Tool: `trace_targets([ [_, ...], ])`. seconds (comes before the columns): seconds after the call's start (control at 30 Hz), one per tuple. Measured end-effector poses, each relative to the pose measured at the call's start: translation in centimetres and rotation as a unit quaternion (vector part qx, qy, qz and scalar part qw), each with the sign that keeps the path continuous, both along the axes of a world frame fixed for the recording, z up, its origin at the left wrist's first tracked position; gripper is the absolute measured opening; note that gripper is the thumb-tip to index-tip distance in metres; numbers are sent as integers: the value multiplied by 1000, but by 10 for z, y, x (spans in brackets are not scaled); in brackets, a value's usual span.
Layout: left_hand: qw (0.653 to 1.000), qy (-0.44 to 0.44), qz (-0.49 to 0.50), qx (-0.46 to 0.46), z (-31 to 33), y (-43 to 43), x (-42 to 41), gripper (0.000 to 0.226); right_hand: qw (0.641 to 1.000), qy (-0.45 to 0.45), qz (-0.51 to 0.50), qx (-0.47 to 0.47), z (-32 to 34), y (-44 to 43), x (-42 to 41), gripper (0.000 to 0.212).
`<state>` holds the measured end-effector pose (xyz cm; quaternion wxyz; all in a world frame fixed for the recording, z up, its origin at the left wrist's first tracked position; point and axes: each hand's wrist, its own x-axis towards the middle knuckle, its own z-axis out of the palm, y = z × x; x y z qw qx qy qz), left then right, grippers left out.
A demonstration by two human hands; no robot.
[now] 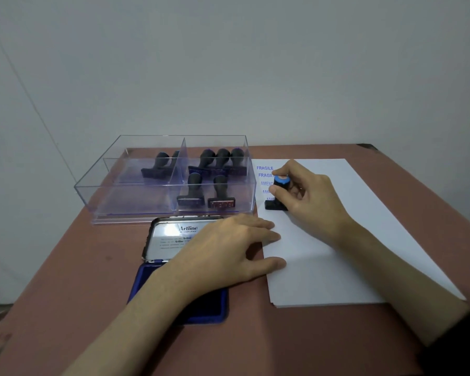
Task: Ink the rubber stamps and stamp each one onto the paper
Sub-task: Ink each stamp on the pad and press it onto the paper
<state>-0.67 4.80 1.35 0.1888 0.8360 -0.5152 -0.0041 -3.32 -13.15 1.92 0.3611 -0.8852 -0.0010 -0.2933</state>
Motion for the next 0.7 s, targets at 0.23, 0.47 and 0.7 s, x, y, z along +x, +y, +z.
trace_targets([
  [0.23,1000,-7,0,-2,0,1,1,53,1000,-5,4,-11,0,-1,1,12],
  [0.47,1000,0,-2,-7,0,0,0,56,1000,-9,5,-9,0,-1,1,13],
  [0.7,1000,-15,-8,-8,1,1,0,48,1000,-8,3,-2,-1,0,0,13],
])
